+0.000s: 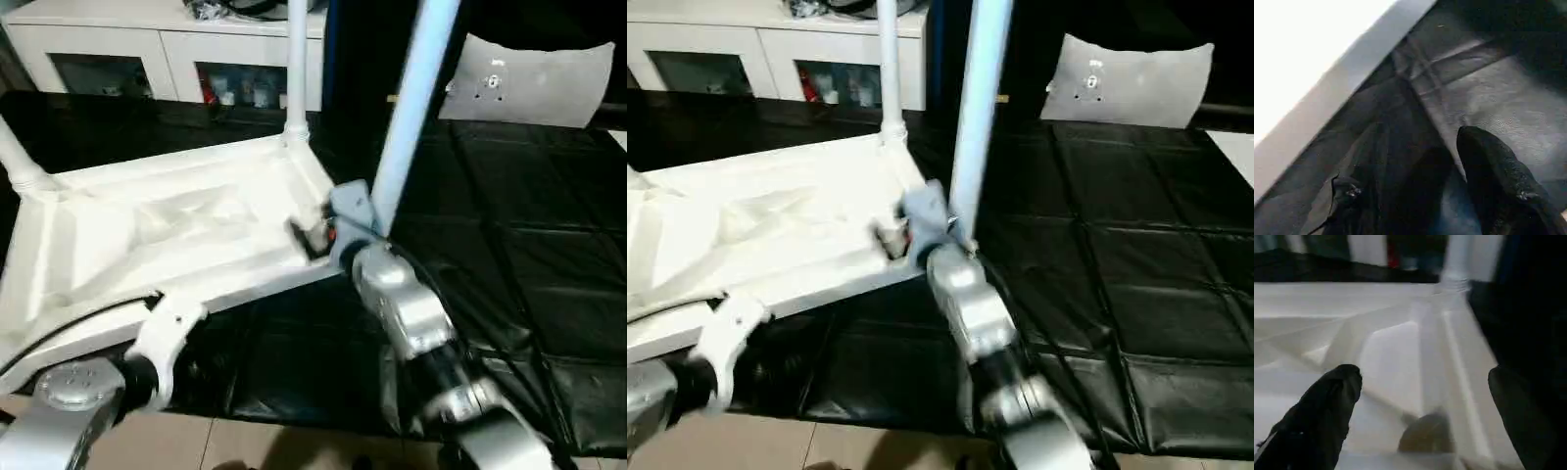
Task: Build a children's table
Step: Rotate leg to tighten
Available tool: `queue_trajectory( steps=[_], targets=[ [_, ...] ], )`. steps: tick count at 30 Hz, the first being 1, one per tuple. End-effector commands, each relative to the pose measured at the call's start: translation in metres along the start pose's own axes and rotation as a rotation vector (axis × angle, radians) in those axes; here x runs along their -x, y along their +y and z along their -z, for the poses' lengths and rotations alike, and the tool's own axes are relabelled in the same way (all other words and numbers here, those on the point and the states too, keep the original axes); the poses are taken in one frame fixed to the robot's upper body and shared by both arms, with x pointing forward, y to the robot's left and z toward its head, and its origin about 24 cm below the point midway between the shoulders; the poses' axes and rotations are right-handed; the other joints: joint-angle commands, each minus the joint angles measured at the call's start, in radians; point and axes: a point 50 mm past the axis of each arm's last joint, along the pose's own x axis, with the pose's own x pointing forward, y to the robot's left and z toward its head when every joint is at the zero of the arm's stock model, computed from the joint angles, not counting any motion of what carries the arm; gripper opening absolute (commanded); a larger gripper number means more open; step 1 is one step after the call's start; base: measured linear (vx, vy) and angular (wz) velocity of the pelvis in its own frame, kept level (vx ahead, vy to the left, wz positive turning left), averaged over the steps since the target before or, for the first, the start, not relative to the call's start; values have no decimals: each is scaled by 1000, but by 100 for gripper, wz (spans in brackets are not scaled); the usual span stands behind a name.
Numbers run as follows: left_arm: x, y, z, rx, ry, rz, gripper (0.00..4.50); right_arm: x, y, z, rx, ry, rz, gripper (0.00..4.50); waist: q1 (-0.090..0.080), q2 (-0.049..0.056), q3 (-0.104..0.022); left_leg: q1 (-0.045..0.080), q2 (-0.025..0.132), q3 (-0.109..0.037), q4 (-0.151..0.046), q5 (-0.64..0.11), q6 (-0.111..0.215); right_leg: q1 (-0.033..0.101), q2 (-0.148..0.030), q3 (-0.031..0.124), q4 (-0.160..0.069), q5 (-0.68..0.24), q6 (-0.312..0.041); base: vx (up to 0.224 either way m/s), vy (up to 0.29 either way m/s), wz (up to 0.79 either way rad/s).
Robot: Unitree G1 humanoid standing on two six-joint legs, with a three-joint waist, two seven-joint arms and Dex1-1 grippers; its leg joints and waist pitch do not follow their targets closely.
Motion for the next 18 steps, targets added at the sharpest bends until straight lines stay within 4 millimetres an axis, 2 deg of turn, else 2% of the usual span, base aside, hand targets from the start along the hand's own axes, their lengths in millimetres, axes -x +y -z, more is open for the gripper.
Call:
queue_trajectory(
  steps=[1, 2, 4, 5, 6, 7, 9, 10, 14, 15, 16, 17, 18],
  targets=[
    [-1, 7, -3, -8, -2, -59, 279, -1, -34, 4, 36, 6, 181, 450, -4, 21, -61, 5, 22, -3, -79, -228, -21, 45, -35, 48, -46, -224, -161, 0, 0, 0],
    [-2, 10, -4, -12, -8, -77, 279, -1, -47, 4, 56, 5, 241, 450, -4, 20, -62, 7, 21, -1, -78, -222, -20, 44, -33, 48, -45, -215, -164, 0, 0, 0],
    [-6, 14, -6, -18, -13, -103, 279, 0, -64, 6, 92, 7, 310, 450, 9, 19, -64, 10, 19, 4, -73, -209, -15, 45, -34, 48, -41, -193, -172, 0, 0, 0],
    [-6, 14, -6, -18, -13, -104, 279, 0, -65, 6, 93, 8, 312, 450, 10, 18, -65, 7, 19, 4, -73, -202, -12, 46, -34, 48, -40, -189, -172, 0, 0, 0],
    [-9, 16, -7, -27, -13, -120, 279, 3, -86, 8, 112, 11, 369, 450, 14, 20, -65, 4, 18, 4, -72, -193, -6, 49, -34, 47, -39, -184, -171, 0, 0, 0],
    [-10, 17, -7, -26, -14, -122, 279, 5, -94, 8, 115, 15, 389, 450, 15, 18, -66, 7, 18, 5, -70, -202, -3, 47, -33, 46, -40, -187, -172, 0, 0, 0],
    [-13, 18, -8, -44, -12, -127, 279, 11, -111, 9, 132, 21, 431, 450, 18, 14, -66, 4, 17, 6, -69, -201, 3, 50, -34, 46, -40, -194, -170, 0, 0, 0],
    [-13, 18, -8, -50, -11, -129, 279, 12, -115, 9, 137, 21, 440, 450, 25, 13, -65, 3, 18, 6, -67, -208, 7, 50, -35, 46, -43, -219, -163, 0, 0, 0],
    [-20, 21, -15, -68, -57, -152, 279, 30, -162, 7, 165, 24, 560, 450, 31, 12, -65, 3, 17, 6, -65, -230, 6, 48, -34, 43, -49, -268, -148, 0, 0, 0],
    [-20, 21, -15, -68, -57, -152, 279, 30, -162, 7, 165, 24, 560, 450, 31, 12, -64, 3, 16, 7, -63, -238, 6, 47, -34, 43, -50, -278, -147, 0, 0, 0],
    [-24, 21, -20, -78, -90, -159, 279, 38, -179, 6, 181, 21, 601, 450, 31, 7, -63, 1, 14, 6, -62, -255, 8, 48, -33, 41, -52, -312, -138, 0, 0, 0],
    [-24, 21, -21, -78, -91, -159, 279, 38, -179, 5, 182, 21, 602, 450, 32, 7, -64, 3, 14, 7, -61, -266, 9, 45, -34, 40, -55, -328, -137, 0, 0, 0],
    [-27, 20, -23, -81, -112, -161, 279, 43, -187, 5, 185, 19, 620, 450, 32, 5, -63, 0, 13, 6, -60, -272, 11, 48, -36, 39, -56, -345, -133, 0, 0, 0]
  ],
)
